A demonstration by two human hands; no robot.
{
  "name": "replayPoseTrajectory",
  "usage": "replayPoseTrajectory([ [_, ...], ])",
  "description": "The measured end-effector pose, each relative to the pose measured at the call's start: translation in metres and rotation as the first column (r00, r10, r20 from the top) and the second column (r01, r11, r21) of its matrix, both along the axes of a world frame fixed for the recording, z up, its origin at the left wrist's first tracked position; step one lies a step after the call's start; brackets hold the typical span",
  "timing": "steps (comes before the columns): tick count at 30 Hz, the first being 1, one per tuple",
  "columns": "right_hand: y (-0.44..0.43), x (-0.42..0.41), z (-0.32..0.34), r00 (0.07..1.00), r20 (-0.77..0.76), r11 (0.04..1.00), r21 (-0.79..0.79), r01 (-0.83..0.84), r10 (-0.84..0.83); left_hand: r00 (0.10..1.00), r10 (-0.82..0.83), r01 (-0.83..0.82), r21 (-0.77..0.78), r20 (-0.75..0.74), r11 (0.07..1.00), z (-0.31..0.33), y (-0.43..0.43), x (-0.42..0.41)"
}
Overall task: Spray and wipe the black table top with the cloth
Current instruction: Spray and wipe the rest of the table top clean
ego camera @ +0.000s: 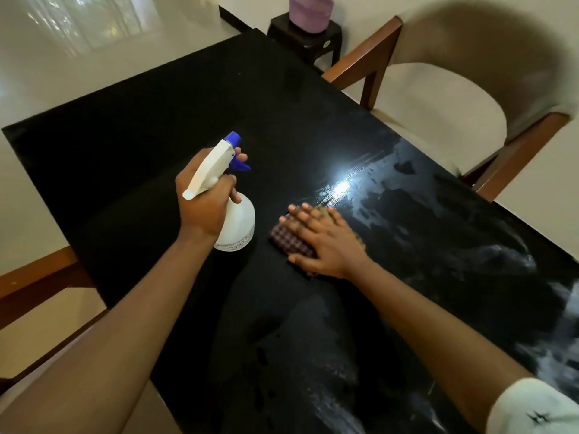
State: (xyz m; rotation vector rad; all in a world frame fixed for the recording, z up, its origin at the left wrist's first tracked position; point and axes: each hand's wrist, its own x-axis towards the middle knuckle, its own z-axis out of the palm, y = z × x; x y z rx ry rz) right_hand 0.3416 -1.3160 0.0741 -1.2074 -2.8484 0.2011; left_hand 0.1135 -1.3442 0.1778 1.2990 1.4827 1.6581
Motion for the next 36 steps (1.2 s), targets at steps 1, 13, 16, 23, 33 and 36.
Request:
replayPoseTrajectory([
  [1,0.013,0.008,0.001,0.998,0.001,0.998,0.008,0.063,-0.063,1.0,0.006,-0.006,0.011,0.002,1.0,-0.001,-0.001,0.001],
  [13,0.068,0.04,0.009,0.923,0.059,0.925,-0.002,0.38,-0.379,0.953,-0.269,0.226,-0.263,-0.138,0.938,0.022,0.022,0.002],
  [16,0.056,0.05,0.013,0.958,0.059,0.959,-0.022,0.283,-0.282,0.91,-0.361,0.274,-0.357,-0.203,0.893,0.031,0.042,0.007],
  [23,0.031,0.066,0.015,0.941,-0.126,0.949,-0.018,0.314,-0.314,0.903,-0.392,0.25,-0.527,-0.177,0.812,0.038,0.058,0.015],
  [33,0.028,0.058,0.015,0.899,-0.223,0.92,0.018,0.391,-0.377,0.769,-0.462,0.127,-0.603,-0.442,0.788,0.039,0.07,0.069],
  [36,0.028,0.059,0.015,0.904,-0.218,0.925,0.017,0.38,-0.367,0.794,-0.372,0.059,-0.547,-0.481,0.835,0.036,0.074,0.071],
])
